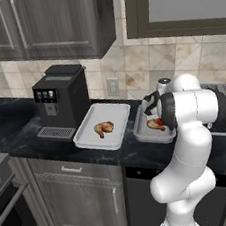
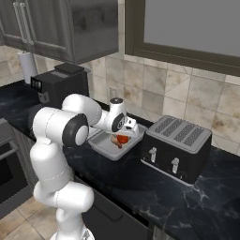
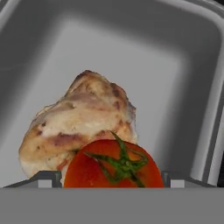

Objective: Place one tomato and one chicken drumstick in each tupperware on the nearby counter, to pack two identical lunches.

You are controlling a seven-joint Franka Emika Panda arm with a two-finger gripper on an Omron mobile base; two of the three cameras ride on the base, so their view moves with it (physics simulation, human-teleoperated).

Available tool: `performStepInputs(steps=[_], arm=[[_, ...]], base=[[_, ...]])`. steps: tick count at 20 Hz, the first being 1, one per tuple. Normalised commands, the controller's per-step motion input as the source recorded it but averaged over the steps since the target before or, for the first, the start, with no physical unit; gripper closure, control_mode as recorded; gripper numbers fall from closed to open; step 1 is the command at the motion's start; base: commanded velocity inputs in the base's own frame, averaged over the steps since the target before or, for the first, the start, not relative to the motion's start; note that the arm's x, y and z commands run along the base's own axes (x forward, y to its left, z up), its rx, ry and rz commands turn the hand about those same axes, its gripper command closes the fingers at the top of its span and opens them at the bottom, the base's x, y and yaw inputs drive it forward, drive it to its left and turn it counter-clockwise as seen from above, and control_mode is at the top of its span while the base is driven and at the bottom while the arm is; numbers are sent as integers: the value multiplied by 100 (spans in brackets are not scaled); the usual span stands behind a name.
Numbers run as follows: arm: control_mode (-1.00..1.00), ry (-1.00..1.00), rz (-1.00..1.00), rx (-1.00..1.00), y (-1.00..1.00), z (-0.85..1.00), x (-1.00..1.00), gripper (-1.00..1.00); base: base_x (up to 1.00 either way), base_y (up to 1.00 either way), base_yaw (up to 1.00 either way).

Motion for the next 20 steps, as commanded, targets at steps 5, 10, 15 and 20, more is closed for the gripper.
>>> performStepInputs(steps=[5,10,15,20], arm=[[-100,0,0,0,0,3,-14,-100],[-100,0,0,0,0,33,-46,-100],[-100,0,0,0,0,30,-87,-100],[-100,0,0,0,10,15,-100,-100]], base=[[0,0,0],[0,0,0],[0,0,0],[0,0,0]])
